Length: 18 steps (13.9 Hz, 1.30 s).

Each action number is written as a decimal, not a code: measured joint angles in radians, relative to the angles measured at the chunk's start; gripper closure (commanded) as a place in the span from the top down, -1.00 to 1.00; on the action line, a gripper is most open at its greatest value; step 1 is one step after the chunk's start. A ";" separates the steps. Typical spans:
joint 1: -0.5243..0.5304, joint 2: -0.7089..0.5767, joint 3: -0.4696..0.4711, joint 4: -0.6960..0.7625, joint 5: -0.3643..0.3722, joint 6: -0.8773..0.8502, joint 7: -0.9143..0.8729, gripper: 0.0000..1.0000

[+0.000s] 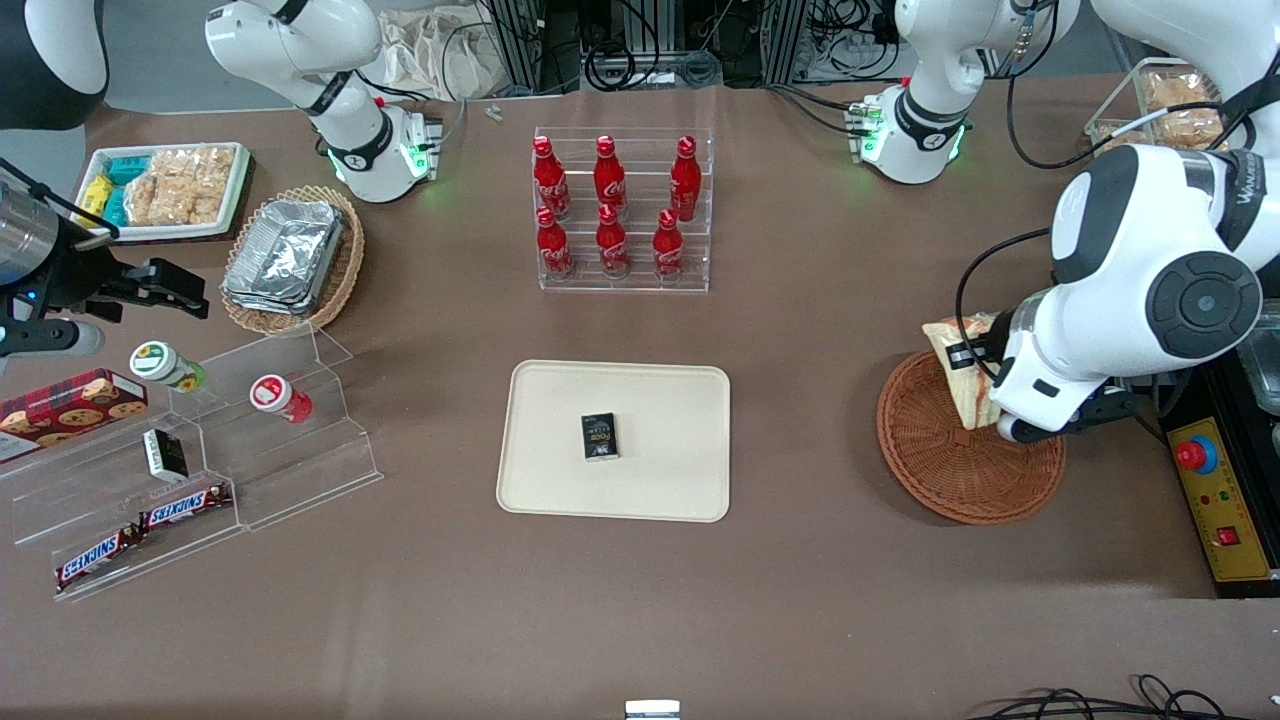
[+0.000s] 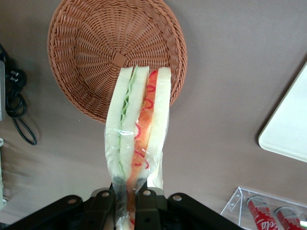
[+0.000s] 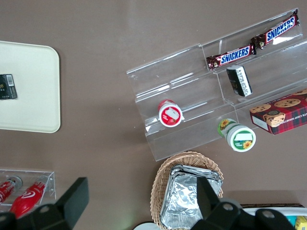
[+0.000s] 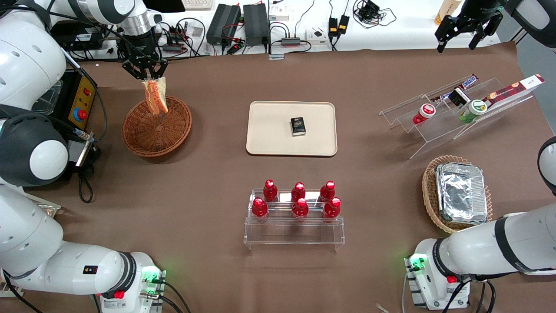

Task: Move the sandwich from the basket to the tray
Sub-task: 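Carry the sandwich with the left gripper over to the cream tray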

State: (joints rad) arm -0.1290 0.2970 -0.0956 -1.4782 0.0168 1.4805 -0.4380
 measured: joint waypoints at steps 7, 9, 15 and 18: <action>-0.003 0.002 -0.129 0.002 0.003 0.048 0.019 -1.00; -0.007 0.021 -0.183 -0.001 0.003 0.112 0.010 -1.00; -0.042 0.208 -0.335 -0.008 0.068 0.378 -0.019 -1.00; -0.095 0.294 -0.337 -0.005 0.085 0.476 -0.054 -1.00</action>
State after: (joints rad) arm -0.2242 0.5912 -0.4327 -1.4829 0.1014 1.9569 -0.4918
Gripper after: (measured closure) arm 0.855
